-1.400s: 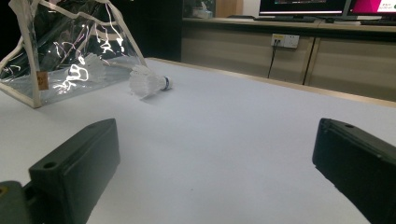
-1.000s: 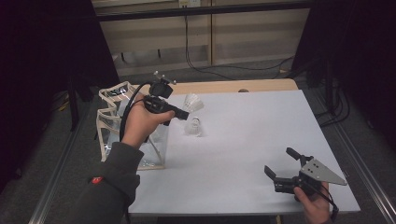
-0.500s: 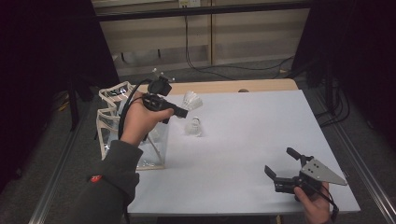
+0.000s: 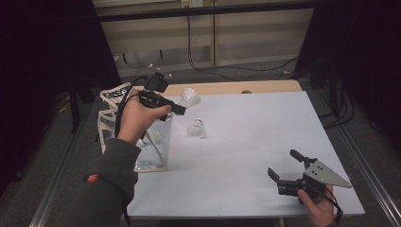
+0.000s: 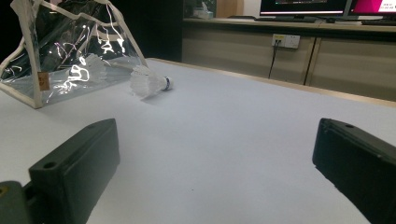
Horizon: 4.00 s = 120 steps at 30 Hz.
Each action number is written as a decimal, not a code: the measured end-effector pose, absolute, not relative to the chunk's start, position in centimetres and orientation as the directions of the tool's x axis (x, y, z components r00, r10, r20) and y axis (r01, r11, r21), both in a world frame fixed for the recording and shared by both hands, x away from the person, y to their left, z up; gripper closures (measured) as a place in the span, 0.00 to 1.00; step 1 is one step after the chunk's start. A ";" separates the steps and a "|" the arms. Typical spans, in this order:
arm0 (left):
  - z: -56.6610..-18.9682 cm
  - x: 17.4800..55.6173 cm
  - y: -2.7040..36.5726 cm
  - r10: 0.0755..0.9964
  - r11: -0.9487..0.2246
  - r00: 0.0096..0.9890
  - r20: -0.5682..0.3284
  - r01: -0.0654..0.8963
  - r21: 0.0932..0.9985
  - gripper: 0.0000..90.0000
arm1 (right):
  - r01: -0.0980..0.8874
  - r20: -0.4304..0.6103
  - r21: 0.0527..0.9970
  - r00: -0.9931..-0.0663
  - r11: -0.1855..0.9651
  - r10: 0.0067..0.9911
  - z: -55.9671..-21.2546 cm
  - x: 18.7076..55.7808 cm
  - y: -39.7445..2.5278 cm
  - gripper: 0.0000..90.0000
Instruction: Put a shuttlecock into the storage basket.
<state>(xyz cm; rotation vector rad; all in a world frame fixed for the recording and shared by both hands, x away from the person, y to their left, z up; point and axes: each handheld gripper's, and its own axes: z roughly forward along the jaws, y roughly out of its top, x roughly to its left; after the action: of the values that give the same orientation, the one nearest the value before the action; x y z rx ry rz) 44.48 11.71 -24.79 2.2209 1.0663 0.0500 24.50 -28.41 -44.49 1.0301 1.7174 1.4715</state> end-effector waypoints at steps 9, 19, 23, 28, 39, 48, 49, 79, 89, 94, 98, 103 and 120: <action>-24.3 44.6 12.4 0.720 -0.435 0.654 -0.234 0.687 0.582 0.73 | 0.149 0.015 0.987 -0.484 0.066 0.875 -44.5 24.5 -28.4 0.01; -23.9 44.7 13.0 0.731 -0.422 0.641 -0.232 0.693 0.584 0.73 | 0.147 0.012 0.987 -0.484 0.068 0.875 -44.5 24.5 -28.4 0.01; -23.8 44.7 13.2 0.736 -0.417 0.636 -0.232 0.696 0.584 0.73 | 0.155 0.020 0.986 -0.483 0.063 0.875 -44.5 24.5 -28.4 0.01; -23.7 44.7 13.4 0.741 -0.415 0.631 -0.229 0.699 0.582 0.73 | 0.151 0.014 0.986 -0.485 0.068 0.874 -44.5 24.5 -28.4 0.01; -23.3 44.9 13.6 0.747 -0.413 0.626 -0.223 0.700 0.582 0.73 | 0.153 0.015 0.986 -0.487 0.069 0.874 -44.5 24.5 -28.4 0.01; -23.0 45.1 13.9 0.751 -0.413 0.623 -0.218 0.701 0.582 0.73 | 0.154 0.017 0.986 -0.488 0.067 0.873 -44.5 24.5 -28.4 0.01; -23.0 45.0 13.9 0.755 -0.410 0.619 -0.215 0.702 0.582 0.73 | 0.153 0.017 0.986 -0.489 0.067 0.872 -44.5 24.5 -28.4 0.01; -21.9 45.3 15.3 0.775 -0.389 0.596 -0.209 0.711 0.586 0.73 | 0.153 0.013 0.986 -0.488 0.071 0.873 -44.5 24.5 -28.4 0.01; -21.5 45.5 15.7 0.782 -0.379 0.587 -0.210 0.715 0.587 0.73 | 0.150 0.015 0.986 -0.485 0.067 0.874 -44.5 24.5 -28.4 0.01; -21.5 45.6 16.1 0.790 -0.364 0.574 -0.215 0.722 0.589 0.73 | 0.154 0.018 0.986 -0.487 0.066 0.873 -44.5 24.5 -28.4 0.01; -21.4 45.8 16.3 0.793 -0.360 0.569 -0.217 0.725 0.588 0.73 | 0.149 0.012 0.986 -0.483 0.068 0.876 -44.4 24.5 -28.4 0.01; -21.3 45.8 16.5 0.796 -0.358 0.567 -0.214 0.724 0.589 0.73 | 0.151 0.018 0.987 -0.483 0.063 0.876 -44.4 24.5 -28.5 0.01; -21.2 46.1 17.3 0.814 -0.329 0.538 -0.219 0.738 0.589 0.73 | 0.149 0.013 0.987 -0.483 0.067 0.875 -44.4 24.5 -28.4 0.01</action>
<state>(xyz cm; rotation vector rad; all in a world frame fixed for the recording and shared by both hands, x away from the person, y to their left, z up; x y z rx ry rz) 46.10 17.29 -21.17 2.1290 1.2496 0.1513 24.54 -28.42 -44.43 1.0258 1.7163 1.4684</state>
